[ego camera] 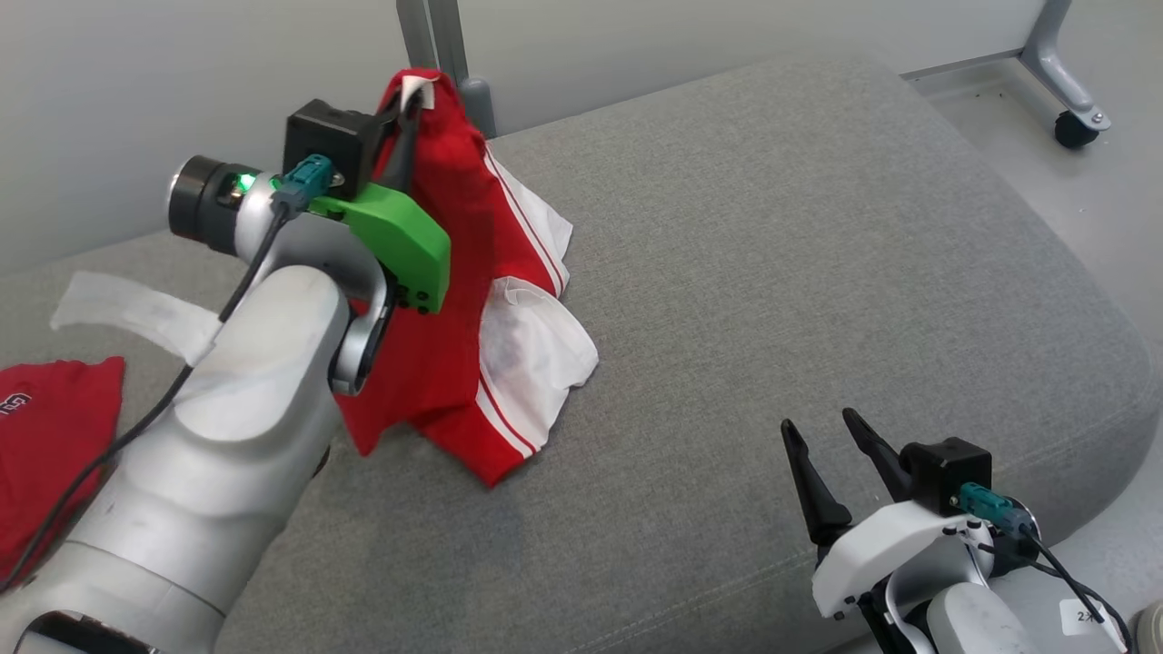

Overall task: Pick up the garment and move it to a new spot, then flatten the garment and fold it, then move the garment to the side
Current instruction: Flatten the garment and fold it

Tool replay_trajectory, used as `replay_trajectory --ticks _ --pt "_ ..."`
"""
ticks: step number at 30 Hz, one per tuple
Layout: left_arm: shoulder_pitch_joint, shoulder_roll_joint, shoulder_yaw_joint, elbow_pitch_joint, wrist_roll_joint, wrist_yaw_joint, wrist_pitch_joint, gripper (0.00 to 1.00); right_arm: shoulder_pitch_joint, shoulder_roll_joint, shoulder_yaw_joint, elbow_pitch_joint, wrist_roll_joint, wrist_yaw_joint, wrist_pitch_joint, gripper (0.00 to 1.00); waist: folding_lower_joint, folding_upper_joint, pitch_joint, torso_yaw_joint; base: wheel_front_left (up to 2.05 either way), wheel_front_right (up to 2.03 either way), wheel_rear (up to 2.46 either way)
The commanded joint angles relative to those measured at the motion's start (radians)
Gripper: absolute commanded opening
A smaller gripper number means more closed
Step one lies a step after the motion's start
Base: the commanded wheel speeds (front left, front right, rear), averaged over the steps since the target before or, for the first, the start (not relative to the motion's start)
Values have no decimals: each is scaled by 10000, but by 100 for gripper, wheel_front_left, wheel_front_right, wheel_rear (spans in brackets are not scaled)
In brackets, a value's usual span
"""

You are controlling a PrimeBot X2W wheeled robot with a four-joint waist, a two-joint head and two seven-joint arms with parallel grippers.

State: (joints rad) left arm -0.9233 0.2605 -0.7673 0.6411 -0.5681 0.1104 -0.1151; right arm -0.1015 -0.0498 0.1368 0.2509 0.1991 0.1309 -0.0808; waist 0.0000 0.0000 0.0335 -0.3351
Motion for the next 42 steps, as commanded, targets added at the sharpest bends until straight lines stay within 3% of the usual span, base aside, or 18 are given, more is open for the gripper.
replay_trajectory --ticks 1,9,17,38,39,40,41,42 --pt "-199 -96 -90 -196 90 -50 88 0 106 -10 13 -25 1 -3 13 100 0 0 -49 -111 0 0 0" --pt "-1043 -996 -681 -757 246 -525 407 0 9 -10 324 -27 139 -3 -65 100 0 0 107 -707 0 0 0" --pt "-1852 -1620 -271 -706 -228 -743 -209 0 -1 -7 281 -41 71 -3 -117 100 0 0 524 -911 0 0 0" --pt "1277 584 530 2145 -1146 -61 -568 0 -151 -11 336 -419 -307 -3 235 100 0 0 797 1038 0 0 0" --pt "1314 636 506 2314 -1117 -62 -599 16 -183 -14 358 -452 -315 -3 264 100 0 0 817 1060 0 0 0" --pt "1359 649 508 2485 -1112 -9 -618 89 -201 -14 377 -479 -321 -3 282 100 0 0 827 1070 0 0 0" --pt "1412 654 509 2699 -1142 41 -528 100 -203 -12 397 -500 -319 -3 307 100 0 0 838 1073 0 0 0" --pt "1405 667 501 2855 -1138 68 -539 100 -208 -14 415 -519 -317 -3 314 100 0 0 853 1072 0 0 0"
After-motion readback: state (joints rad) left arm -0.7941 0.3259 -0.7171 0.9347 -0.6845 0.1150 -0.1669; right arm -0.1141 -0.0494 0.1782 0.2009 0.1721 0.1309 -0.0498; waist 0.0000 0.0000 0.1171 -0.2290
